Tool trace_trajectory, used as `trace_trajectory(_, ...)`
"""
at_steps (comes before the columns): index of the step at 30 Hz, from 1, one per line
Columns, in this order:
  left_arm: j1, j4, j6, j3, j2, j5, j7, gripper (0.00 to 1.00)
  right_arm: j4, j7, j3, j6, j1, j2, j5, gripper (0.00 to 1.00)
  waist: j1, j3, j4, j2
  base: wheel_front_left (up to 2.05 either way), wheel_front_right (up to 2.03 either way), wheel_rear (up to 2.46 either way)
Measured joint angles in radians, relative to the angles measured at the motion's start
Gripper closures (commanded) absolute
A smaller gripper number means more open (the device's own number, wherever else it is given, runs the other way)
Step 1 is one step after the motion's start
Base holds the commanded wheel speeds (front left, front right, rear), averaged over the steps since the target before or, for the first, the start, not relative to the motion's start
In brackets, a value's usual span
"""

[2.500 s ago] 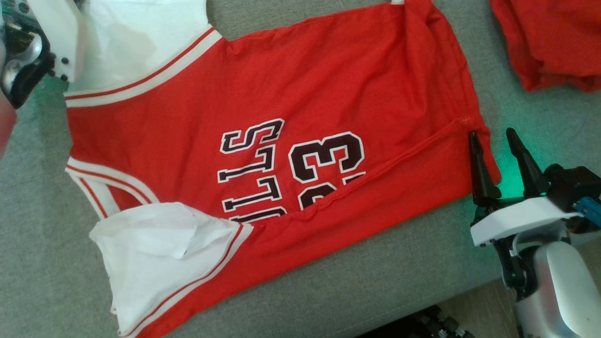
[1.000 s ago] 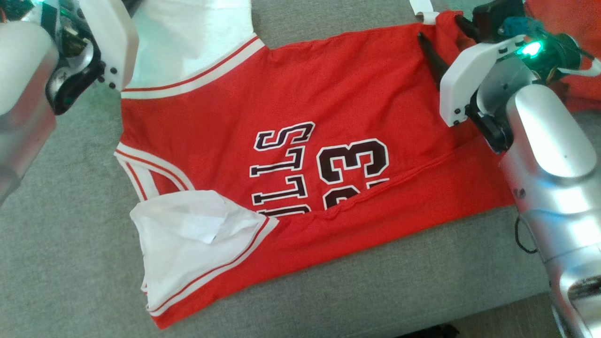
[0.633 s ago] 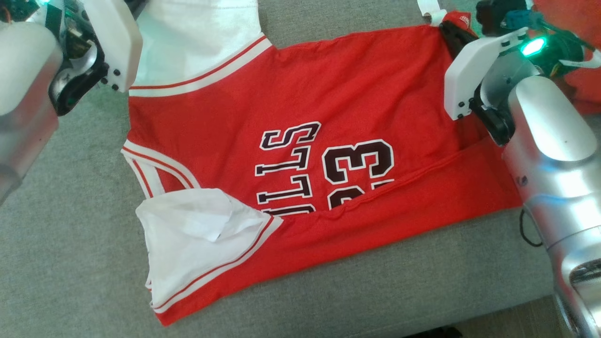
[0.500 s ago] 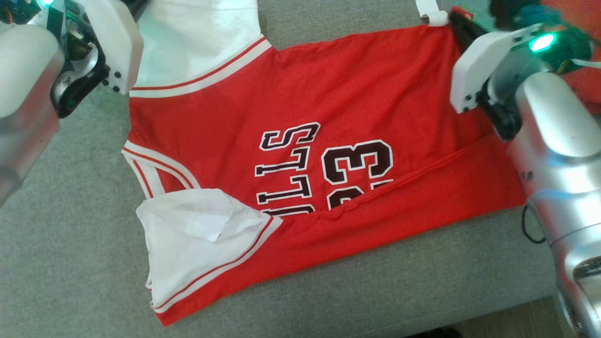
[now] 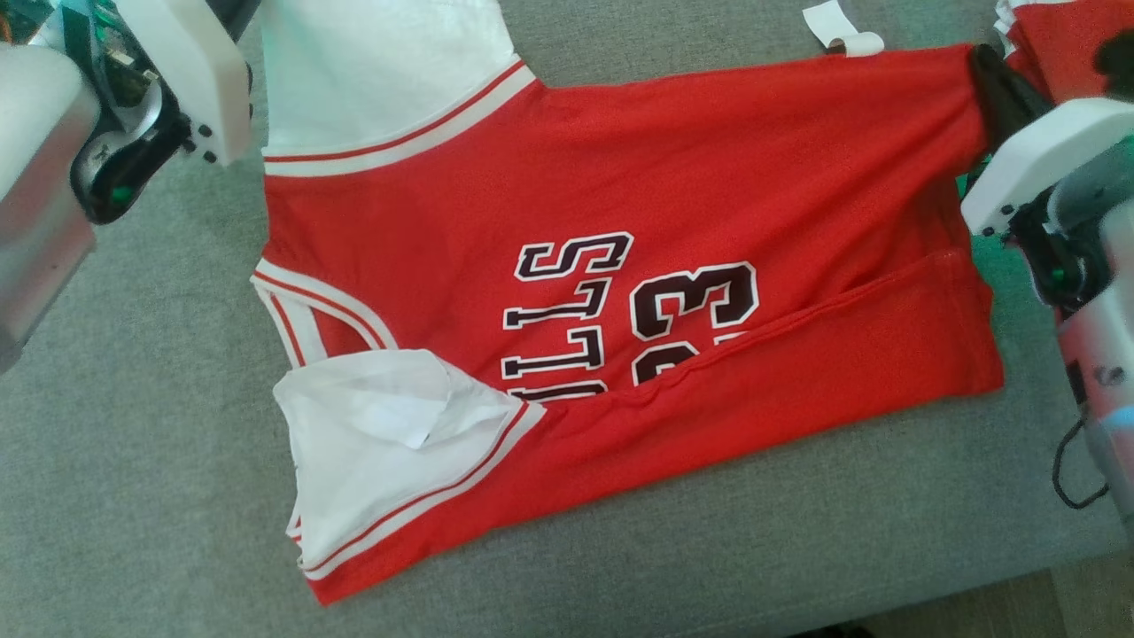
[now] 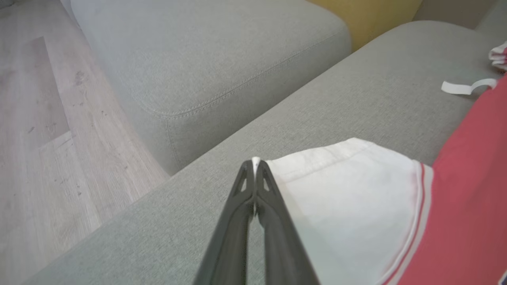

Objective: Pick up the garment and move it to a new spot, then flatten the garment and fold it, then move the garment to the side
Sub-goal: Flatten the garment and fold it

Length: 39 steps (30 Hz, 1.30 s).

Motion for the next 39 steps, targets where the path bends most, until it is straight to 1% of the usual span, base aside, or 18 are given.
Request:
trace_trajectory(5,-0.013,-0.012,0.0,0.008,0.002,0.0,-0.109,1.0,-0.12,-0.027,-0.007,0.0,0.027,-0.023,0.092,1.0,0.0,-0.002,0.007,0.0,0.0,0.0,0.0)
trace_trajectory(9,-0.055,0.002,0.0,0.048,-0.004,0.007,-0.222,1.0,-0.166,-0.083,-0.035,0.0,0.024,-0.045,0.108,1.0,0.0,-0.01,0.02,0.0,0.0,0.0,0.0)
trace_trajectory(11,-0.069,0.005,0.0,0.072,-0.009,0.007,-0.268,1.0,-0.179,-0.09,-0.043,0.0,0.025,-0.052,0.108,1.0,0.0,-0.017,0.028,0.0,0.0,0.0,0.0)
trace_trajectory(16,-0.047,-0.037,0.0,0.074,-0.01,-0.018,-0.298,1.0,-0.225,-0.09,-0.059,0.0,0.065,-0.068,0.108,1.0,0.0,-0.035,0.06,0.0,0.0,0.0,0.0)
trace_trajectory(20,0.026,-0.109,0.0,0.057,0.008,-0.026,-0.313,1.0,-0.255,-0.088,-0.091,0.0,0.152,-0.082,0.102,1.0,0.0,-0.048,0.091,0.0,0.0,0.0,0.0)
trace_trajectory(23,0.105,-0.157,0.002,0.036,0.036,-0.035,-0.328,1.0,-0.274,-0.084,-0.114,0.0,0.209,-0.079,0.094,1.0,0.0,-0.059,0.113,0.0,0.0,0.0,0.0)
trace_trajectory(25,0.159,-0.19,0.015,0.029,0.062,-0.036,-0.34,1.0,-0.286,-0.083,-0.135,0.0,0.241,-0.079,0.088,1.0,0.0,-0.068,0.125,0.0,0.0,0.0,0.0)
trace_trajectory(32,0.318,-0.342,0.094,0.015,0.144,-0.044,-0.381,1.0,-0.329,-0.063,-0.207,0.0,0.369,-0.069,0.062,1.0,-0.0001,-0.096,0.158,0.0,0.0,0.0,0.0)
trace_trajectory(39,0.449,-0.495,0.178,-0.002,0.18,-0.044,-0.389,1.0,-0.342,-0.053,-0.26,0.0,0.459,-0.042,0.018,1.0,0.0,-0.101,0.181,0.0,0.0,0.0,0.0)
